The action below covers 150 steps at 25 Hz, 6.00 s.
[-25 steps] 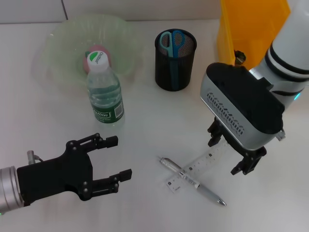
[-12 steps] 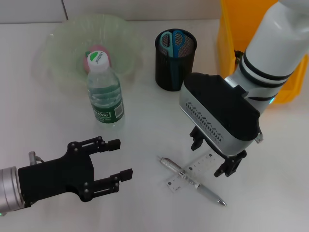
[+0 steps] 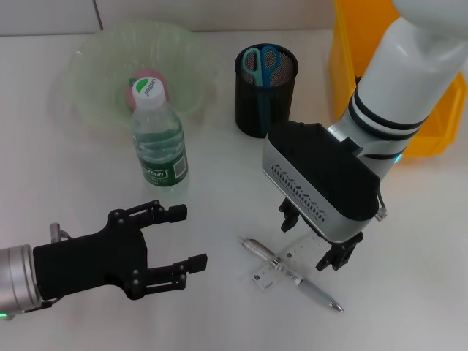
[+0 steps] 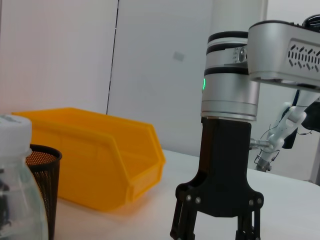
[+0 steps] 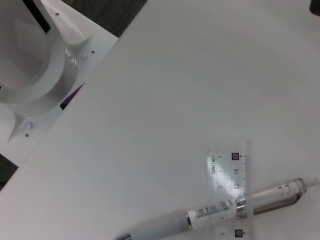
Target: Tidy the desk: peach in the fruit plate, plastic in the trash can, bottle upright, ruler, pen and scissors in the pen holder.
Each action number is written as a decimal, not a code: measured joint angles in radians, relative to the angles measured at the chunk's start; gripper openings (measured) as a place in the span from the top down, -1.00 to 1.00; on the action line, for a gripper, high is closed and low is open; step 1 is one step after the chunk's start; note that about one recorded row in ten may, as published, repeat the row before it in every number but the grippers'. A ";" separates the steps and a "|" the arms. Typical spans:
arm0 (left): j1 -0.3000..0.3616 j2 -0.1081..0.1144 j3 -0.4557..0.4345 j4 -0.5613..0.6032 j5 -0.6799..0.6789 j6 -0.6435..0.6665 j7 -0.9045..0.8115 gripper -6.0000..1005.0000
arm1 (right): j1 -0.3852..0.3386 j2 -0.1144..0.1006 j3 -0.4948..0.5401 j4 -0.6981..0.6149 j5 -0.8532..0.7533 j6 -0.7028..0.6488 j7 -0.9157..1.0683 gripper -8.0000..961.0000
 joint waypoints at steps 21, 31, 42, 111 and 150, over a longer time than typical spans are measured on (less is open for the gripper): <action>-0.022 -0.012 -0.006 -0.004 0.021 -0.008 0.005 -0.59 | 0.014 0.005 -0.053 0.082 0.024 0.081 0.000 -0.53; -0.024 -0.013 -0.006 0.000 0.021 -0.007 0.005 -0.59 | 0.016 0.005 -0.060 0.090 0.039 0.088 0.004 -0.03; -0.024 -0.013 -0.006 0.001 0.021 -0.004 0.006 -0.59 | 0.013 -0.001 -0.029 0.050 0.041 0.073 0.069 0.30; -0.032 -0.013 -0.032 0.026 0.021 0.017 -0.010 -0.59 | 0.100 0.005 0.115 0.324 0.101 0.182 -0.030 -0.21; -0.035 -0.015 -0.032 0.026 0.018 0.015 -0.010 -0.59 | 0.132 0.004 0.078 0.404 0.130 0.245 -0.037 0.08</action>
